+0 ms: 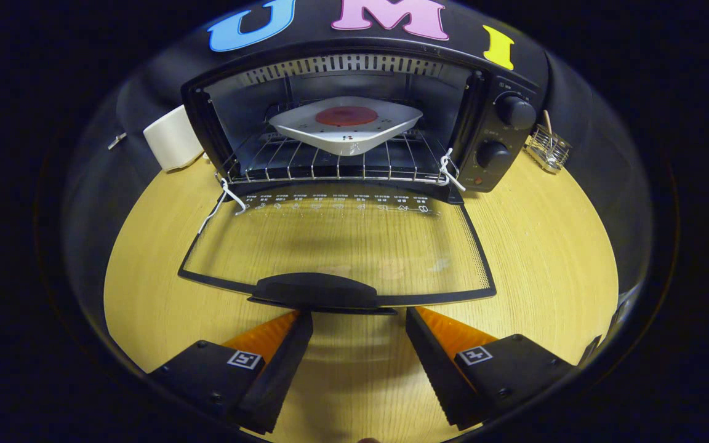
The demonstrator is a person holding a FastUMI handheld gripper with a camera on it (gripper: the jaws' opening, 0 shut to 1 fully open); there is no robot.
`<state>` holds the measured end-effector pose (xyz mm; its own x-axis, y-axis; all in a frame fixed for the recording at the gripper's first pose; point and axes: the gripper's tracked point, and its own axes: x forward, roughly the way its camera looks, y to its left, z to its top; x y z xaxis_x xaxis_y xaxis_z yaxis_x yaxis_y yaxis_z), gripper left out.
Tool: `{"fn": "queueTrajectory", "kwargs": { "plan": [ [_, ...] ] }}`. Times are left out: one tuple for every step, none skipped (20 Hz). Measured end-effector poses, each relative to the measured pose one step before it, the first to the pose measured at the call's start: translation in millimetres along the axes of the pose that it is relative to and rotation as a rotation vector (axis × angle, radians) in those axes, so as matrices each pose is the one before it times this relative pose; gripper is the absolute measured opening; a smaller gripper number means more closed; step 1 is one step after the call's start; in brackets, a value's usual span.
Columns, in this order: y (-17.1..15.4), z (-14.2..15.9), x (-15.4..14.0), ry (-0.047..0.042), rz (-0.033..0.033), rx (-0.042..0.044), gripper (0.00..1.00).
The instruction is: Open the toaster oven, put the food inside, and close the toaster oven door.
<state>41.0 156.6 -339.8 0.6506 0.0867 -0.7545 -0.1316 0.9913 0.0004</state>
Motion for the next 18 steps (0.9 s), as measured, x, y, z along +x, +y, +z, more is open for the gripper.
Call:
{"fn": "queueTrajectory", "kwargs": {
  "plan": [
    [0.73, 4.17, -6.01, -0.0077, 0.0077, -0.0224, 0.99],
    [1.35, 6.96, -7.99, -0.02077, 0.01074, -0.02435, 0.99],
    [1.75, 7.48, -10.21, -0.02631, 0.01057, -0.02857, 0.99],
    [2.04, 9.77, -9.4, -0.03591, 0.01256, -0.02967, 0.99],
    [0.42, 11.12, -9.02, -0.03597, 0.00984, -0.02822, 0.99],
    [0.48, 11.08, -6.36, -0.03191, 0.0094, -0.01868, 0.99],
    [-0.15, 6.75, -3.82, -0.02493, 0.00799, -0.00627, 0.99],
    [0.31, 9.46, -3.02, -0.02089, 0.0073, 0.00546, 0.99],
    [0.64, 6.87, -2.76, -0.02349, 0.00521, 0.00967, 0.98],
    [2.76, -0.53, -0.7, -0.02833, 0.00213, 0.00693, 0.98],
    [-2.89, 10.75, -1.95, -0.0298, -0.00419, -0.00422, 0.98],
    [-3.42, 9.83, -1.33, -0.0141, -0.01129, -0.00943, 0.98],
    [-1.8, 11.14, -2.61, -0.01779, -0.00397, -0.00101, 0.99],
    [0.89, 14.34, -5.42, -0.02746, 0.00324, 0.01066, 1.0],
    [-0.77, 15.33, -4.59, -0.03454, 0.00789, 0.01511, 1.0],
    [-8.15, 35.37, -3.14, -0.03893, 0.00329, 0.00993, 0.99],
    [-3.98, 19.99, -4.62, -0.04139, 0.00209, 0.00142, 0.99],
    [-6.15, 15.18, -4.49, -0.03598, 0.00266, -0.00527, 0.99]
  ]
}}
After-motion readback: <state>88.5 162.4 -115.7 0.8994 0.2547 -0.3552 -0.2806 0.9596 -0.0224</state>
